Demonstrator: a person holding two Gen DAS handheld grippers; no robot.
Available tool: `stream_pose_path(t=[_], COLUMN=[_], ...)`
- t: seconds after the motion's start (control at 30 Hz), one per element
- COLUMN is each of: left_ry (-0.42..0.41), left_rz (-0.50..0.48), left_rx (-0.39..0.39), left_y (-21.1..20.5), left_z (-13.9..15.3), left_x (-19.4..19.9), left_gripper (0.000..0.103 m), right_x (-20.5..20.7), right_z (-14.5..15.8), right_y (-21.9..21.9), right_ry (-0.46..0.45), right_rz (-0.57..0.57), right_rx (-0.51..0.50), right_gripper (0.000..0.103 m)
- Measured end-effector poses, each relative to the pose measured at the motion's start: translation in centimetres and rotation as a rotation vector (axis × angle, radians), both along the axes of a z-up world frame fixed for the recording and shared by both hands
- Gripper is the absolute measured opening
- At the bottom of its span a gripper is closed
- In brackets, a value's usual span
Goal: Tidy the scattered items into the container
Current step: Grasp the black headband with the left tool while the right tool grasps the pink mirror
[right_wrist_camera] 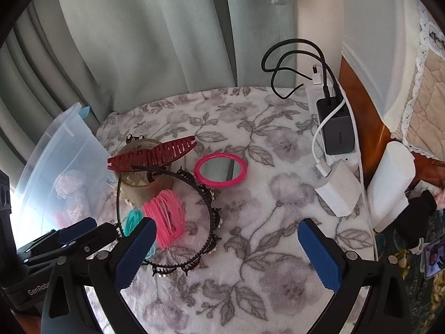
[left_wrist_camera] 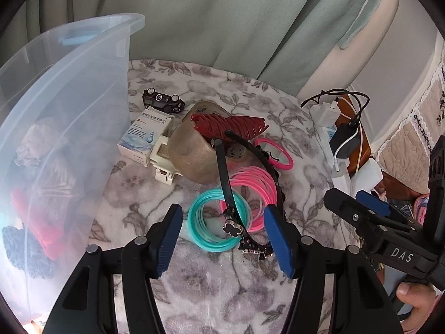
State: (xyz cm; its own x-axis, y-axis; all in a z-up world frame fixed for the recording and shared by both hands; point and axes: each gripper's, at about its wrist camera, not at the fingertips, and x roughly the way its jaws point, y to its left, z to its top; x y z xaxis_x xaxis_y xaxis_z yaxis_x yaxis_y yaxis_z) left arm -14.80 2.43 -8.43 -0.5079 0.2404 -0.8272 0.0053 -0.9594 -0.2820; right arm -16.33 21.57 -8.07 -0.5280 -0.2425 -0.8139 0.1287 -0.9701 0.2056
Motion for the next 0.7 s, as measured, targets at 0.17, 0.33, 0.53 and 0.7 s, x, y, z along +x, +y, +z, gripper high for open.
stream_pose_path(t=[0.17,0.33,0.53,0.7], left_ry=[-0.034,-0.062,-0.075,-0.039], left_rz=[0.0,0.001,-0.003,-0.014], left_rx=[0.031,0.063,0.104,0.114], left_y=[0.1,0.1,-0.1,-0.3], left_z=[-0.9,-1.7,-1.9,-0.6], left_x=[-1.6,-2.8,-3.0,-2.4], left_gripper=[0.039,0.027,0.013,0.011], right_x=[-2.4,-3.9,-5.2,-6.2], right_z=[-1.0,-2.1,-3.0,-3.4], right_y=[-0.2,0.1,0.3,0.2], right_ry=[-0.014,-0.045,-0.065,-0.072], right_rz=[0.005,-0.006,-0.004,-0.006], right_rx=[-0.005,-0.008,-0.005,-0.017], right_gripper=[0.099,0.098,0.098,0.098])
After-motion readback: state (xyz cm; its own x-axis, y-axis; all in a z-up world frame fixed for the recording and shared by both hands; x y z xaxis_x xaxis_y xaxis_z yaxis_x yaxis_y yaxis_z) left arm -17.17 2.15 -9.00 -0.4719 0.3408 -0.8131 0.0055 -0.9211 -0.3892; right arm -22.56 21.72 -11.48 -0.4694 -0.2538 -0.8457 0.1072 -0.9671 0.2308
